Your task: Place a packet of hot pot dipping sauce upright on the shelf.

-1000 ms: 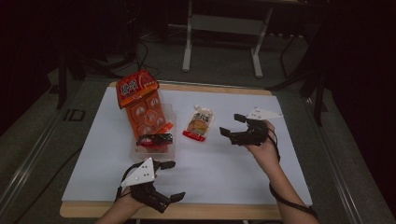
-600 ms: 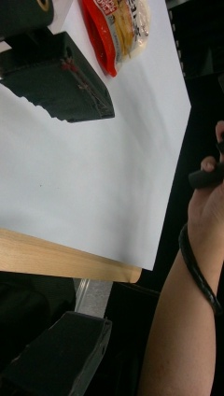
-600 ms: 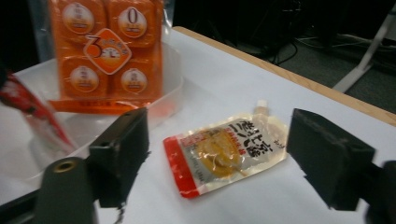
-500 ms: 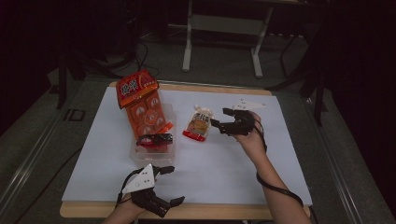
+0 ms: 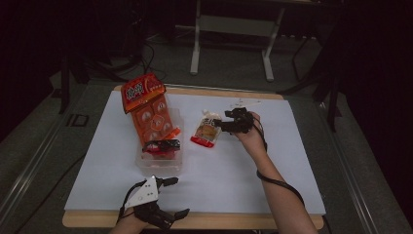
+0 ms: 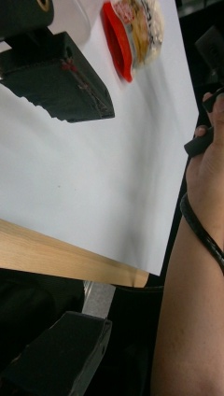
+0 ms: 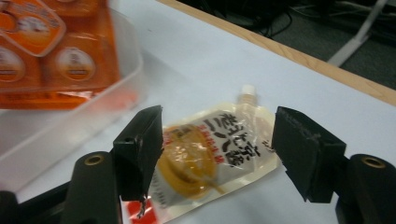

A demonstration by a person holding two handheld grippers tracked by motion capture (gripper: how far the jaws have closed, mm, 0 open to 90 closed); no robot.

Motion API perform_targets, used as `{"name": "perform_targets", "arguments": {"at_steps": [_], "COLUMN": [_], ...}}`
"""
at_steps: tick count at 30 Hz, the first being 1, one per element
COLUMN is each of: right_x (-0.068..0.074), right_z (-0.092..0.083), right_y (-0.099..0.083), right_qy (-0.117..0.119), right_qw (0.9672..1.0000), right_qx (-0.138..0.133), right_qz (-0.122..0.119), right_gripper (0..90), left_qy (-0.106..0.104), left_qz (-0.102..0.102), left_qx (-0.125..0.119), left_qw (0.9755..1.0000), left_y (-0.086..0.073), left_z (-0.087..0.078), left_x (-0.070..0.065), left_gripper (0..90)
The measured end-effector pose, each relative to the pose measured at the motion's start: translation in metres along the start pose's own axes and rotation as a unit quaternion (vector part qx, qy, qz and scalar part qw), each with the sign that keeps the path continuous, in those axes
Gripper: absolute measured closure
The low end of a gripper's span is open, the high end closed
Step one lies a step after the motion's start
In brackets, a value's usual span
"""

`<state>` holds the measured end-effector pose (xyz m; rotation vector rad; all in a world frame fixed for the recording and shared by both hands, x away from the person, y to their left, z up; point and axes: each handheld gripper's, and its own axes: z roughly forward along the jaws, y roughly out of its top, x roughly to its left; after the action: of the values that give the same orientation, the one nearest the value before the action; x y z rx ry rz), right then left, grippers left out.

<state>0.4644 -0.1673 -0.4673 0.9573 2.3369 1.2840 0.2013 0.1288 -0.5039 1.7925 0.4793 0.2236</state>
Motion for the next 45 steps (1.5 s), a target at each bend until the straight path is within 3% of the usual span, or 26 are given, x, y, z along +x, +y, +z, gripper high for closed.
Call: {"name": "perform_targets", "arguments": {"at_steps": [2, 6, 8, 16, 21, 34, 39, 45], "right_x": [-0.004, -0.017, -0.022, -0.034, -0.037, -0.045, -0.043, -0.037], "right_z": [0.006, 0.014, 0.017, 0.029, 0.040, 0.070, 0.079, 0.082], "right_y": [0.000, -0.001, -0.002, -0.002, -0.004, -0.018, -0.023, -0.023], "right_qy": [-0.005, -0.015, -0.023, -0.040, -0.052, -0.080, -0.080, -0.073], "right_qw": [1.0000, 0.9991, 0.9988, 0.9977, 0.9964, 0.9917, 0.9905, 0.9908], "right_qx": [0.007, 0.022, 0.026, 0.041, 0.054, 0.080, 0.091, 0.099], "right_qz": [0.002, 0.032, 0.036, 0.037, 0.039, 0.061, 0.066, 0.056], "right_gripper": [35.0, 40.0, 40.0, 45.7, 50.2, 49.2, 53.3, 68.2], "left_qy": [0.007, 0.015, 0.014, 0.021, 0.022, 0.029, 0.029, 0.026], "left_qz": [-0.001, -0.009, -0.017, -0.013, -0.018, -0.023, -0.032, -0.032], "left_qx": [-0.002, -0.004, -0.006, -0.002, -0.001, -0.004, 0.001, 0.004], "left_qw": [1.0000, 0.9998, 0.9997, 0.9997, 0.9996, 0.9993, 0.9991, 0.9991], "left_y": [-0.001, -0.003, -0.005, -0.007, -0.009, -0.010, -0.014, -0.015], "left_z": [-0.004, -0.008, -0.010, -0.012, -0.014, -0.018, -0.018, -0.016], "left_x": [0.000, -0.001, -0.002, -0.003, -0.003, -0.003, 0.000, 0.000], "left_gripper": [2.4, 2.5, 2.5, 2.5, 2.5, 2.5, 2.5, 2.5]}}
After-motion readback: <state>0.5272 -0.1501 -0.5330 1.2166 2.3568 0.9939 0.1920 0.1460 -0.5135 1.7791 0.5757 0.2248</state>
